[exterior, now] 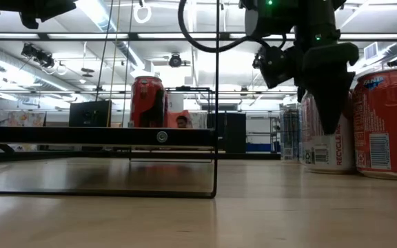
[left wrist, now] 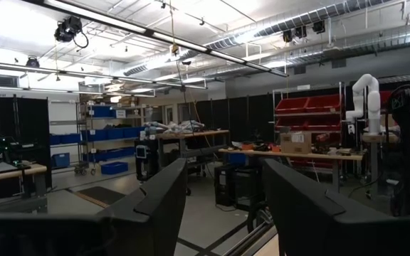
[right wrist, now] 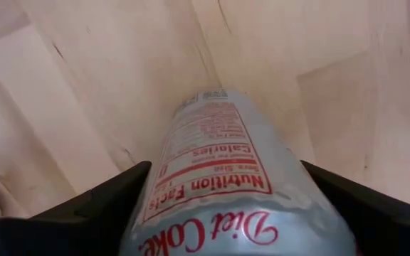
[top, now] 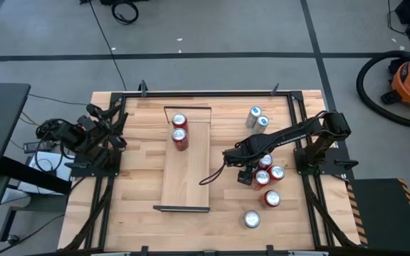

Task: Place canned beverage on shelf
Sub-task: Put the top silver soda can on the shelf

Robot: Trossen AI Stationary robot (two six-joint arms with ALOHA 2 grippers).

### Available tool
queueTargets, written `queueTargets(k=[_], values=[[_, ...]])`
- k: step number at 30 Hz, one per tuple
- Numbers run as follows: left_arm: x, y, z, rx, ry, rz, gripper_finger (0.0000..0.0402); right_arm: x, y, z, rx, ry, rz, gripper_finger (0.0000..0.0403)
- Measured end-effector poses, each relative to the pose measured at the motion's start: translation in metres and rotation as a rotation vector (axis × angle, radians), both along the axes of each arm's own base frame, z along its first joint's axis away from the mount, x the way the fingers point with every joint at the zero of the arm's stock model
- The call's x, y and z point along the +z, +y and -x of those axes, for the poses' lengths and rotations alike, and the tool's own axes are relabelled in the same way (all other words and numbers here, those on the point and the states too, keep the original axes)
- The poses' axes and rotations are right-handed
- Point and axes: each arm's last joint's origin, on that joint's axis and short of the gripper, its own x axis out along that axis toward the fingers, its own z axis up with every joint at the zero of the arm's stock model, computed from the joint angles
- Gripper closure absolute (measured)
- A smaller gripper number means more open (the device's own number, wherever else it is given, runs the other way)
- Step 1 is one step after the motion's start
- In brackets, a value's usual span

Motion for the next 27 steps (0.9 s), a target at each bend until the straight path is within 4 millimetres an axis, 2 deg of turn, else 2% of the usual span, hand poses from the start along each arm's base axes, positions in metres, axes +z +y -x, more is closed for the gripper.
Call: queueTargets(k=[4, 16, 27], values=[[0.0, 0.0, 0.0, 0.0, 0.0, 0.0, 0.0207, 0.006, -0.001, -0.005, 0.039, -0.029, -0.001, 0.0089], [0.0, 0.0, 0.0, 0.0, -0.005, 0.003, 0.0207, 0.068, -0.002, -0.045, 0.144, -0.291, 0.047, 0.0079], [0.0, 0.0, 0.0, 0.0, -0.007, 0.004, 0.0207, 0.079, 0.011, -0.124, 0.416, -0.231, 0.106, 0.0079]])
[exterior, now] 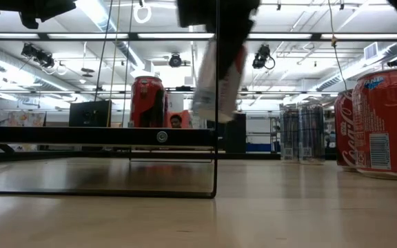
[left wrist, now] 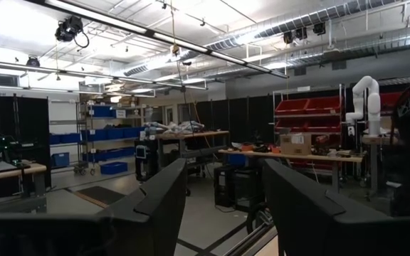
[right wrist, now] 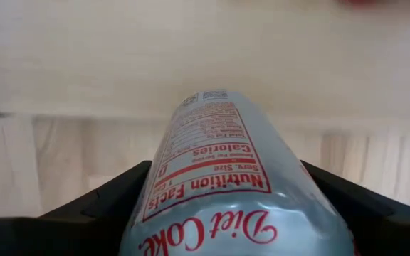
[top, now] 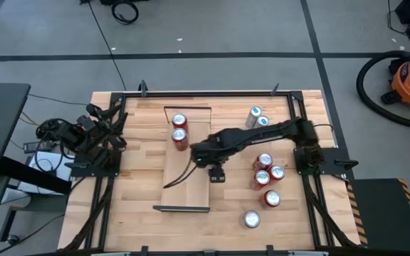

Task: Place canned beverage on shelf
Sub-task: Put the top silver soda can on the shelf

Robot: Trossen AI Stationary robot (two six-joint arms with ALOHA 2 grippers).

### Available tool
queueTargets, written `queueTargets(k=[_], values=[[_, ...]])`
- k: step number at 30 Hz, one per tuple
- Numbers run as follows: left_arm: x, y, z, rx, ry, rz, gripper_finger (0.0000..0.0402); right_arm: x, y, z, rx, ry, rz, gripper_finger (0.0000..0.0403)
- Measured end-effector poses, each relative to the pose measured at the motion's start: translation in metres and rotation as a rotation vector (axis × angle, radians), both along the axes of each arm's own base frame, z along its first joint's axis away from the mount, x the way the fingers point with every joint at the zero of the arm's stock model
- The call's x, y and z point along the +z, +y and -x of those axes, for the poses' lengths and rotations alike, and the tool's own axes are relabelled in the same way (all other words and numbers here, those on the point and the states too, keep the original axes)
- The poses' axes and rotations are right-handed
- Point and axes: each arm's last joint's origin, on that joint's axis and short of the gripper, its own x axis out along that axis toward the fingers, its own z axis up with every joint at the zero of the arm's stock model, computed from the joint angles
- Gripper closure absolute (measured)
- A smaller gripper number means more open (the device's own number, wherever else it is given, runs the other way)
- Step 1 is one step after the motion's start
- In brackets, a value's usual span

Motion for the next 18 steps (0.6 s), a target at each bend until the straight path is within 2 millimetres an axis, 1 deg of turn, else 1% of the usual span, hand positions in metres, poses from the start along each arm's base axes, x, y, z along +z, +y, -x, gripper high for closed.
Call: queueTargets(k=[5, 10, 14, 18], values=[[0.0, 0.0, 0.0, 0.0, 0.0, 0.0, 0.0207, -0.004, -0.003, -0.03, 0.075, -0.027, 0.024, 0.0079], [0.0, 0.0, 0.0, 0.0, 0.0, 0.0, 0.0207, -0.017, -0.014, -0.055, 0.104, -0.045, 0.061, 0.0079], [0.0, 0.0, 0.0, 0.0, 0.0, 0.0, 0.0207, -0.017, -0.022, -0.067, 0.107, -0.088, 0.073, 0.0077], [0.0, 0.0, 0.0, 0.0, 0.001, -0.001, 0.0207, -0.014, -0.028, -0.073, 0.105, -0.143, 0.073, 0.0077]])
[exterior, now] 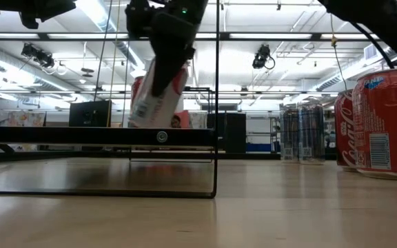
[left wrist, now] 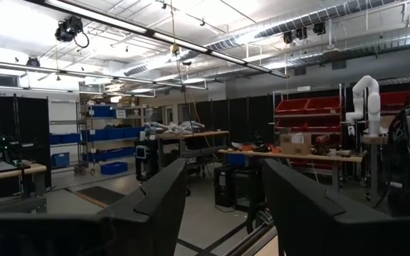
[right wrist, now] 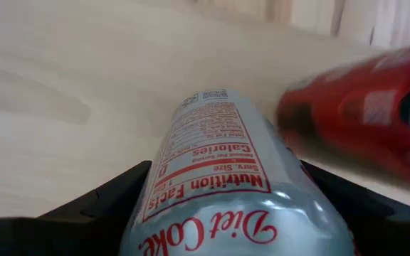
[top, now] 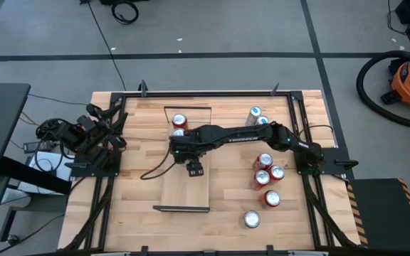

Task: Place canned beverage on shelf
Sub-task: Put the top silver soda can on the shelf

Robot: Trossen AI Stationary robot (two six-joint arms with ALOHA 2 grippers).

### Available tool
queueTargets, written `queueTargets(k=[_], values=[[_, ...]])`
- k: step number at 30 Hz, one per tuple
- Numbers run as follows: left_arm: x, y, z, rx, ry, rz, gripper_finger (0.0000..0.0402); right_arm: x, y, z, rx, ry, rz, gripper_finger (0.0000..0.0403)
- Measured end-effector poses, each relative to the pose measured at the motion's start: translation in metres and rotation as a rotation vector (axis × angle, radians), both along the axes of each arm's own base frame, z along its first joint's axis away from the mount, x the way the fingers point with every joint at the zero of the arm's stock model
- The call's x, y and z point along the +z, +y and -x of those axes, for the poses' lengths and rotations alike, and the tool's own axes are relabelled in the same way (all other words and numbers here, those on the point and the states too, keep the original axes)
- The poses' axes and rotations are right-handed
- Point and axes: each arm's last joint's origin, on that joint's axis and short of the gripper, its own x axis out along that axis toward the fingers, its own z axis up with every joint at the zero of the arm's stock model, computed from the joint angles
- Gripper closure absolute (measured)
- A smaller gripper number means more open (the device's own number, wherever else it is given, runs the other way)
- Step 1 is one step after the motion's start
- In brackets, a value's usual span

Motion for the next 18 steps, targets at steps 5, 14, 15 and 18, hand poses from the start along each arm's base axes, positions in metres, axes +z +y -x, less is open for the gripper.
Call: queueTargets(k=[5, 14, 15, 18], values=[[0.0, 0.0, 0.0, 0.0, 0.0, 0.0, 0.0207, -0.0001, -0.0063, -0.0018, -0.013, -0.016, -0.009, 0.0076], [0.0, 0.0, 0.0, 0.0, 0.0, 0.0, 0.0207, -0.0056, -0.0064, -0.0024, -0.025, -0.009, -0.038, 0.0067], [0.0, 0.0, 0.0, 0.0, 0.0, 0.0, 0.0207, -0.0057, -0.0067, -0.0022, -0.028, -0.007, -0.039, 0.0063], [0.0, 0.0, 0.0, 0.0, 0.0, 0.0, 0.0207, -0.005, -0.0071, -0.0028, -0.03, -0.017, -0.039, 0.0052]])
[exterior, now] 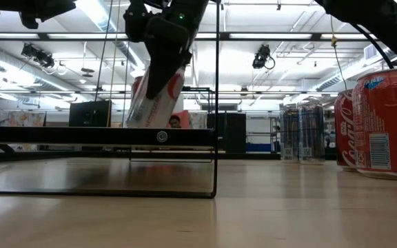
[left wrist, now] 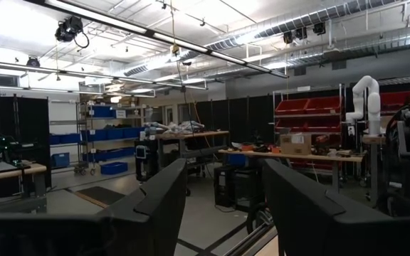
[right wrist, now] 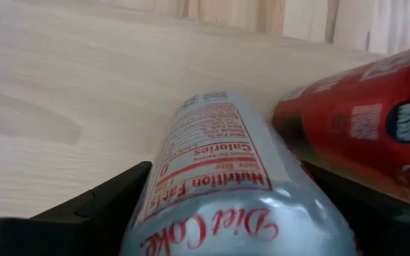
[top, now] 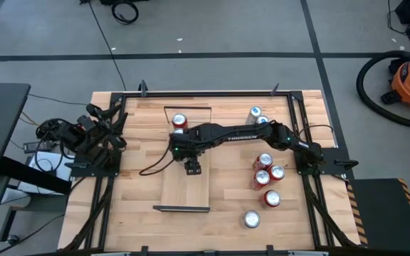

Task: Place canned beverage on shelf
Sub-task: Put the top silver soda can on the shelf

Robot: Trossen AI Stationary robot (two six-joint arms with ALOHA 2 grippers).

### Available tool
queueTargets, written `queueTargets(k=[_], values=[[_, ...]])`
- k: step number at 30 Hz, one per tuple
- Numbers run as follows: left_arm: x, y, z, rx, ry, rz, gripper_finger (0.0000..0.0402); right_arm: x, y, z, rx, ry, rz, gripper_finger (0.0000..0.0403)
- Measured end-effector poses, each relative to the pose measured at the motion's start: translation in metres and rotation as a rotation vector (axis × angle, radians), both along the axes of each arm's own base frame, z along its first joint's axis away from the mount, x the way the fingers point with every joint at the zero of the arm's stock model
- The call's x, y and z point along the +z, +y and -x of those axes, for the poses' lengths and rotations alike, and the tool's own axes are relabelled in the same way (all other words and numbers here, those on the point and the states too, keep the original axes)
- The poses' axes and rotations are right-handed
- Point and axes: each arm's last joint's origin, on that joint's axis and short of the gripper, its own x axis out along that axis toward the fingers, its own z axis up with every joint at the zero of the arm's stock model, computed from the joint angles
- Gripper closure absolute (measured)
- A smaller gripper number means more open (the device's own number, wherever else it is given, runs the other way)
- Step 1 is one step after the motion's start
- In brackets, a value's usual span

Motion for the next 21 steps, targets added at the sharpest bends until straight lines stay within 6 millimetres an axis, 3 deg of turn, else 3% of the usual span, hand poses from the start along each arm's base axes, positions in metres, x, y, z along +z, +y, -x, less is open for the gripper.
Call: queueTargets(k=[15, 21], values=[[0.0, 0.0, 0.0, 0.0, 0.0, 0.0, 0.0207, 0.003, -0.002, 0.0, -0.02, -0.015, 0.025, 0.0043], [0.0, 0.0, 0.0, 0.0, 0.0, 0.0, 0.0207, 0.014, -0.002, 0.01, -0.065, 0.02, 0.037, 0.0043]])
